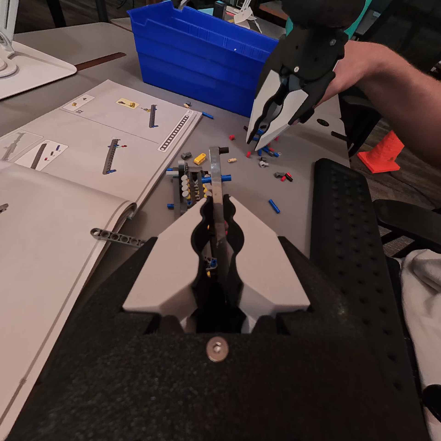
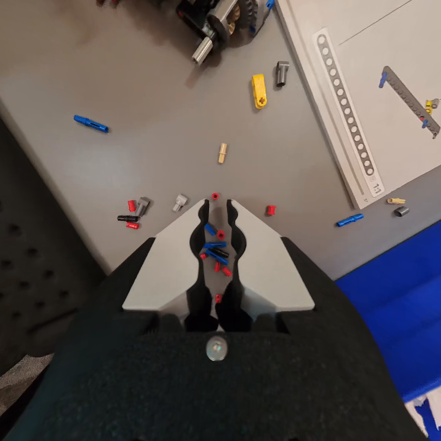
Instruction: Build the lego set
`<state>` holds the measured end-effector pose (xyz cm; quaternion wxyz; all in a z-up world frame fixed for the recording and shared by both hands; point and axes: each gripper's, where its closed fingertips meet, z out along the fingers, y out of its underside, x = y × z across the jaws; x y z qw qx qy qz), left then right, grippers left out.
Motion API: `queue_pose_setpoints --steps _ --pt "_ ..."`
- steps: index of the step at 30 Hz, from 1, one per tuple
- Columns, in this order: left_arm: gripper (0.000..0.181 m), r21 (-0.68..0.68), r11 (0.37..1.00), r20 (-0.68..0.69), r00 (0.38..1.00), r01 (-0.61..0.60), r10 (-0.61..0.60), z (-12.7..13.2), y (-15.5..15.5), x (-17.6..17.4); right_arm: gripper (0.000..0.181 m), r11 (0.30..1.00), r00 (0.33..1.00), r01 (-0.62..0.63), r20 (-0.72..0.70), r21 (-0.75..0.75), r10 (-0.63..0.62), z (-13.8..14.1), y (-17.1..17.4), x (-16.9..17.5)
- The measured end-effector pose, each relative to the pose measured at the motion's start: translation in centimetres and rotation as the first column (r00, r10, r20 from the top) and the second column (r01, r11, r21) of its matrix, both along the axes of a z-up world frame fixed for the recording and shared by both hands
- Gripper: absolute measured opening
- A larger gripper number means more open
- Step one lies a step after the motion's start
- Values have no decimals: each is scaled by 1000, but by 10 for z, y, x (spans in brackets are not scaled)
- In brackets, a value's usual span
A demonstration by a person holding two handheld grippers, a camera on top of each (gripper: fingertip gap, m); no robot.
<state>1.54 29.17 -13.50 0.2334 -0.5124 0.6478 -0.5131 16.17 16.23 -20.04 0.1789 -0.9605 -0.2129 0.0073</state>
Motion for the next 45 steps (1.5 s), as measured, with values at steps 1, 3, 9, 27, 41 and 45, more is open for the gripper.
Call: queue_pose_setpoints --steps 1,3,9,27,41,45 --pt "7 1 1000 0 1000 0 0 0 0 0 14 1000 1000 -5 -1 -2 5 -1 1 -1" --pt "7 5 1000 -1 1000 -1 1 -1 0 0 14 1000 1000 -19 -12 9 19 -1 3 -5" --pt "7 8 1000 -4 1000 -5 5 -2 2 0 12 999 999 -30 11 -29 31 -10 3 -4" --pt "7 13 1000 -8 1000 4 -4 -3 0 0 5 999 999 -37 5 -35 37 -11 3 -6" --pt "7 -146 989 5 999 35 -35 8 -4 -2 4 810 970 -226 206 541 132 82 83 -122" --pt "7 -189 981 9 999 37 -36 13 -3 -3 4 619 979 -171 202 767 20 95 106 -146"
